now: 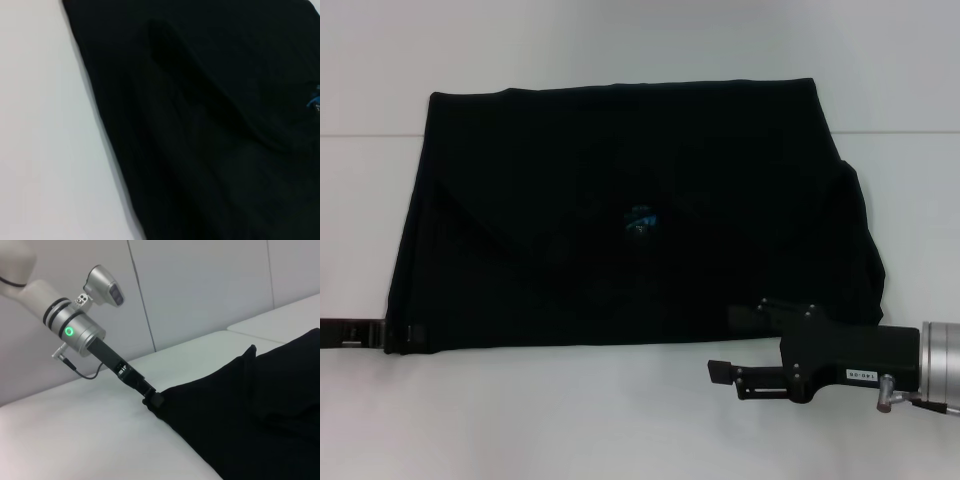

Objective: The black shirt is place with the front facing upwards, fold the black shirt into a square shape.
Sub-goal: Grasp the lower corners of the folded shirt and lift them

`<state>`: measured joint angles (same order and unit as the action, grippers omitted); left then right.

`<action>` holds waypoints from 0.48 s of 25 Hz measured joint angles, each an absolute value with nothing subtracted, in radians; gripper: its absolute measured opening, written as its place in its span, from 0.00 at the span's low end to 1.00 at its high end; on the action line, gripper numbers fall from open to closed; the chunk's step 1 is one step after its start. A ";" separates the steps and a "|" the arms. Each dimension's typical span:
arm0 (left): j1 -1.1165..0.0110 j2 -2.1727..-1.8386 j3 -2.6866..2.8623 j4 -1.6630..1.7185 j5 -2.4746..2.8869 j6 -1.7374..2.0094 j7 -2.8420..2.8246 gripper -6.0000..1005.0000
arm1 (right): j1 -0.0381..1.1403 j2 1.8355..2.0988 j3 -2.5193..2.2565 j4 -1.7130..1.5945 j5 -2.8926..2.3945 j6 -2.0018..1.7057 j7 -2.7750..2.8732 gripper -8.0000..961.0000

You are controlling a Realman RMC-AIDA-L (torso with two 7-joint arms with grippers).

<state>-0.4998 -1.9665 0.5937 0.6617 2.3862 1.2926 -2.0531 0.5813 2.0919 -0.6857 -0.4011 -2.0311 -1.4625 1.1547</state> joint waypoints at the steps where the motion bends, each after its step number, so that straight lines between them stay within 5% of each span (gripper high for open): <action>1: -0.500 -1.967 0.594 0.662 2.386 1.293 -2.053 0.25 | 0.581 2.091 -0.685 -0.405 -2.031 -1.463 1.168 0.92; 7: -0.502 -1.965 0.594 0.662 2.386 1.298 -2.050 0.10 | 0.578 2.065 -0.684 -0.484 -2.033 -1.463 1.368 0.92; 12: -0.502 -1.959 0.587 0.664 2.378 1.320 -2.048 0.05 | 0.582 2.012 -0.686 -0.637 -2.090 -1.431 1.720 0.92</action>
